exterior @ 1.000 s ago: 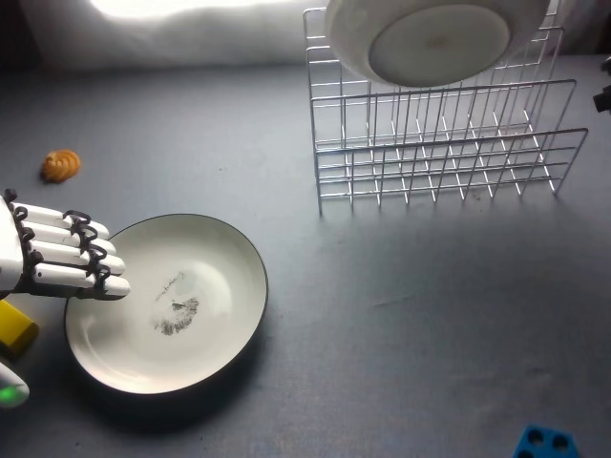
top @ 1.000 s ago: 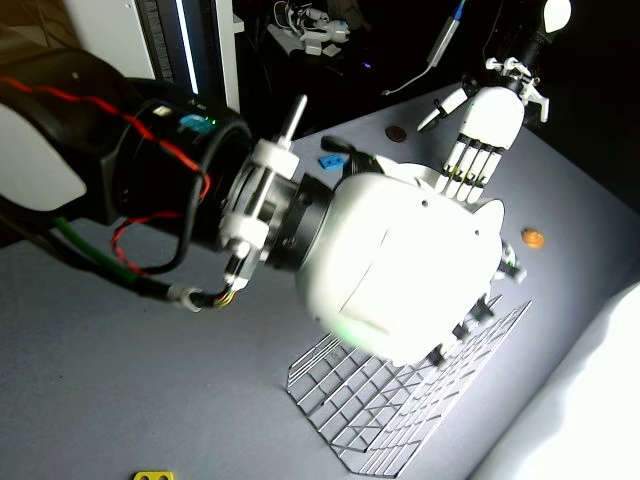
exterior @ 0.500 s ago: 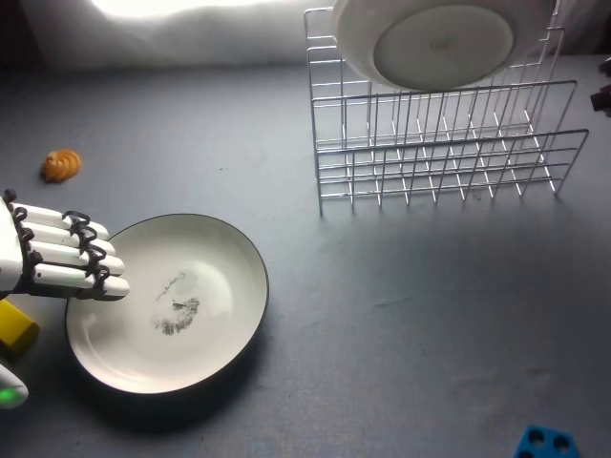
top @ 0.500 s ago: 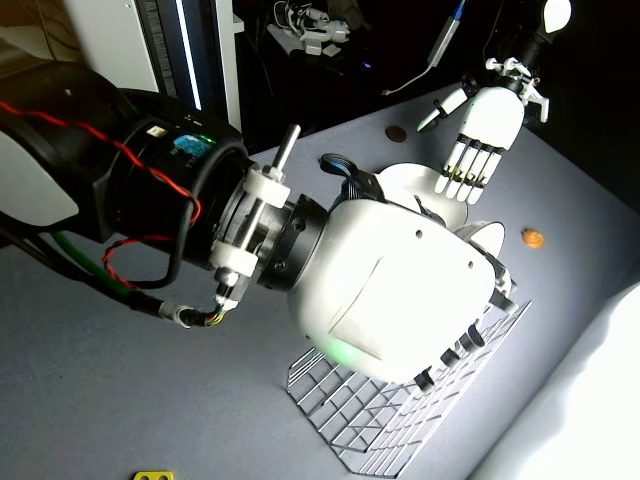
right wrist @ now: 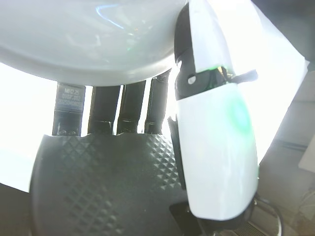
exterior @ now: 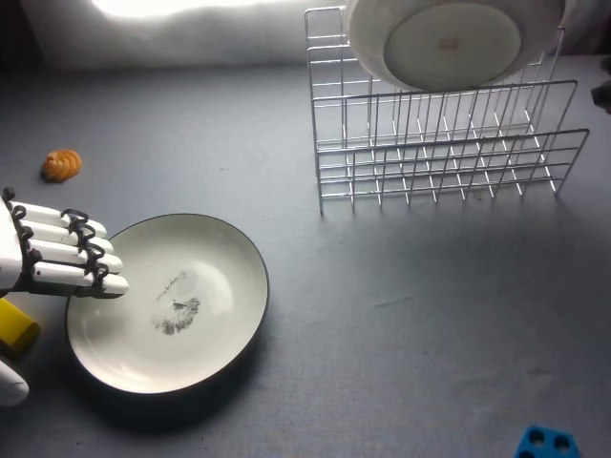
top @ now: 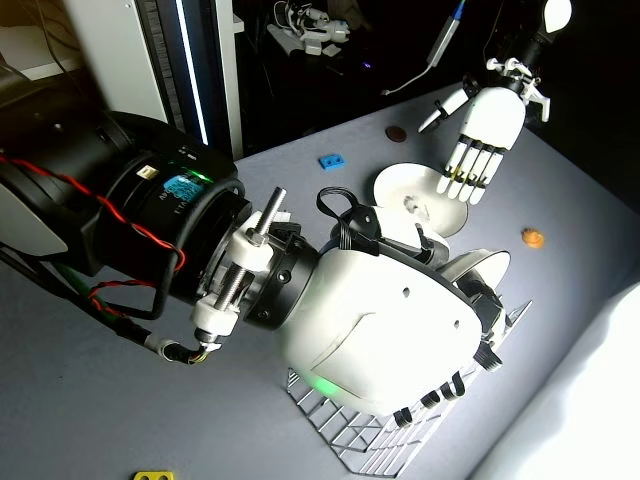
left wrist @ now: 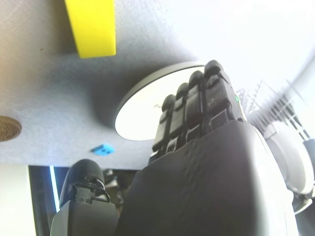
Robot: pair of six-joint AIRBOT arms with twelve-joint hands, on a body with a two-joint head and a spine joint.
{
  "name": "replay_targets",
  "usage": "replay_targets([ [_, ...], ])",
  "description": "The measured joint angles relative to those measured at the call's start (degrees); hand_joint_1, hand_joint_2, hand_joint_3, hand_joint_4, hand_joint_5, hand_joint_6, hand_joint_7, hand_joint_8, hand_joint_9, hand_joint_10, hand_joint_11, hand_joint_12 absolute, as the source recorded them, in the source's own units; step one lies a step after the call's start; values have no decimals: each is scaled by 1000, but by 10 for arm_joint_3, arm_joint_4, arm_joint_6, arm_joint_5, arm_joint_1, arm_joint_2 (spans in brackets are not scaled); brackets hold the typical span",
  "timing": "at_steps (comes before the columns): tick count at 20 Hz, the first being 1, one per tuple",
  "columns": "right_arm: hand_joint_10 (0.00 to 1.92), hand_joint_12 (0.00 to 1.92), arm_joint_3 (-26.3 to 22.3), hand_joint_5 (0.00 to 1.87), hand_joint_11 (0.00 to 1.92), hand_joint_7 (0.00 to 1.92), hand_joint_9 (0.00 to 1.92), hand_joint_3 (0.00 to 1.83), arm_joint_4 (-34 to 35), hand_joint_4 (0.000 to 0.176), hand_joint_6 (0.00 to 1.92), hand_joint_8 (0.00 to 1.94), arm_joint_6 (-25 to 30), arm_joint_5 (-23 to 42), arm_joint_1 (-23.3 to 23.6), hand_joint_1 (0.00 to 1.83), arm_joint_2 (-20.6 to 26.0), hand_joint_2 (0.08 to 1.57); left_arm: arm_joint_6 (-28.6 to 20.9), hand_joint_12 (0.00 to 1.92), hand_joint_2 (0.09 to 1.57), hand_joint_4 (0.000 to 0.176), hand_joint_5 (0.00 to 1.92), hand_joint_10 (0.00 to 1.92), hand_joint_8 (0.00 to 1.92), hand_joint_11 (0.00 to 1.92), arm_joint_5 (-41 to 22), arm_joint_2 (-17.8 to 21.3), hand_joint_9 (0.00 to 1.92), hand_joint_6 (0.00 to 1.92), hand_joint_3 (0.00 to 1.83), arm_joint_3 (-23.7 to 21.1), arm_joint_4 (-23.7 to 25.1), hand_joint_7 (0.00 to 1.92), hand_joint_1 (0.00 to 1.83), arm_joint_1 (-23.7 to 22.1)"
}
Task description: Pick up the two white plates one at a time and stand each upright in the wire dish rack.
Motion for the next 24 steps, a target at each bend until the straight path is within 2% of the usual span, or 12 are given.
replay_targets([
  [2,3,1089,0,1011,842,1090,1301,0,4,26,948,815,-15,6,-4,1230,0,1087,0,0,1080,0,7,0,0,0,2,0,0,3,0,0,0,0,0,0],
  [4,7,1051,3,1051,869,1136,1313,0,-3,26,887,735,-28,13,-16,1239,-2,1069,-2,0,1087,0,7,0,0,0,3,0,0,3,2,0,0,0,0,0],
  [5,3,1055,6,1034,853,1108,1304,2,-3,27,915,783,-37,10,-17,1235,-3,1077,-4,0,1082,0,10,0,0,0,5,-1,0,4,0,0,0,0,0,0],
  [8,3,1061,9,1030,856,1121,1305,0,-19,24,912,769,-54,6,-18,1236,-4,1076,-5,0,1085,0,17,0,0,0,8,-4,0,6,1,3,0,0,0,0],
  [9,5,1076,10,997,832,1090,1292,3,-20,22,962,822,-60,7,-18,1230,-4,1089,-5,0,1084,0,23,0,3,0,9,-5,0,8,0,3,0,7,0,0],
  [10,13,1069,11,1018,853,1123,1312,0,-21,19,924,775,-63,7,-18,1236,-5,1079,-5,0,1082,0,19,0,2,0,9,-5,0,6,0,3,0,6,0,0],
  [13,11,1062,20,1037,855,1118,1308,0,-23,25,895,783,-64,1,-18,1236,-9,1076,-6,0,1085,0,22,0,2,0,10,-5,0,6,1,3,0,6,0,0],
  [17,9,1066,25,1016,850,1114,1304,1,-23,21,925,790,-55,-19,-22,1234,-14,1080,-6,0,1081,0,21,0,0,0,11,-5,0,5,0,4,0,0,0,0],
  [20,1,1058,32,1008,844,1095,1285,1,-16,25,946,810,-52,-25,-29,1230,-19,1086,-7,0,1079,0,0,0,0,0,12,-5,0,0,0,4,0,0,0,0],
  [24,10,1052,39,1043,865,1144,1310,0,-13,21,880,737,-52,-29,-37,1240,-27,1069,-7,0,1084,0,15,0,0,0,13,-5,0,6,1,5,-2,0,0,3],
])
